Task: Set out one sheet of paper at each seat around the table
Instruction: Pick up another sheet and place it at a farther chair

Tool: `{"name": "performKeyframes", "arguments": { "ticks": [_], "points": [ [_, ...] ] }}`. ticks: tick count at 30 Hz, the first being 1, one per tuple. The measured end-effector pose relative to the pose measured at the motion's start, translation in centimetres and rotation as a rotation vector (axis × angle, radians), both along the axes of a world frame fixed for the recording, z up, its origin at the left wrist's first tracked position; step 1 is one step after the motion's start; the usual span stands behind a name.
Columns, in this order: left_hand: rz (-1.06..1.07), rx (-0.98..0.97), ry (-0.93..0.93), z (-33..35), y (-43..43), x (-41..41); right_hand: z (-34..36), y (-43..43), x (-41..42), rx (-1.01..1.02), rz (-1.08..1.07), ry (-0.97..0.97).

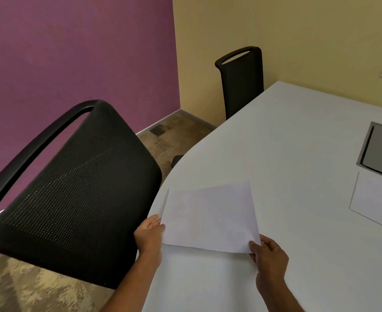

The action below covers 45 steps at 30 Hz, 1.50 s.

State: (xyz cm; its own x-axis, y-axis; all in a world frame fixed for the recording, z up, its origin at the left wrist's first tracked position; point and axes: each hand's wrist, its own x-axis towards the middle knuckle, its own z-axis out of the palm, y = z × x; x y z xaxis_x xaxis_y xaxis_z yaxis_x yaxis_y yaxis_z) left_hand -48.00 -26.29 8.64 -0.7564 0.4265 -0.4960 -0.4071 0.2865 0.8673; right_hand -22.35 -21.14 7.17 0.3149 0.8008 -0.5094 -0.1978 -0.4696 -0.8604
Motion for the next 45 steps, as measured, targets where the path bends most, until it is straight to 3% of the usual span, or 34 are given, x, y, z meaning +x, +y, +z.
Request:
{"name": "performKeyframes", "arguments": {
  "ticks": [9, 15, 24, 33, 38, 42, 45],
  "points": [
    [0.004, -0.035, 0.076, -1.5, 0.0, -0.7, -1.5, 0.3, -0.9, -0.015, 0.051, -0.075],
    [-0.029, -0.040, 0.196, -2.6, -0.1, -1.0, -2.0, 0.4, -2.2, 0.034, 0.158, -0.294],
    [-0.269, -0.132, 0.624, -5.4, -0.8, -0.2, -3.2, 0.2, -3.1, 0.132, 0.304, -0.521],
    [-0.439, -0.179, 0.855, -7.6, -0.8, 0.2, -4.3, 0.2, -3.0, 0.228, 0.509, -0.971],
    [-0.612, -0.242, 0.902, -8.7, -1.1, 0.2, -6.5, 0.6, -2.9, 0.447, 0.611, -1.338],
    [-0.686, -0.282, 1.126, -9.7, -1.3, 0.3, -7.9, 0.5, -2.6, 0.516, 0.699, -1.428],
    [-0.773, -0.319, 1.122, -9.3, -1.3, 0.2, -8.2, 0.3, -2.3, 0.487, 0.771, -1.451]
  ]
}}
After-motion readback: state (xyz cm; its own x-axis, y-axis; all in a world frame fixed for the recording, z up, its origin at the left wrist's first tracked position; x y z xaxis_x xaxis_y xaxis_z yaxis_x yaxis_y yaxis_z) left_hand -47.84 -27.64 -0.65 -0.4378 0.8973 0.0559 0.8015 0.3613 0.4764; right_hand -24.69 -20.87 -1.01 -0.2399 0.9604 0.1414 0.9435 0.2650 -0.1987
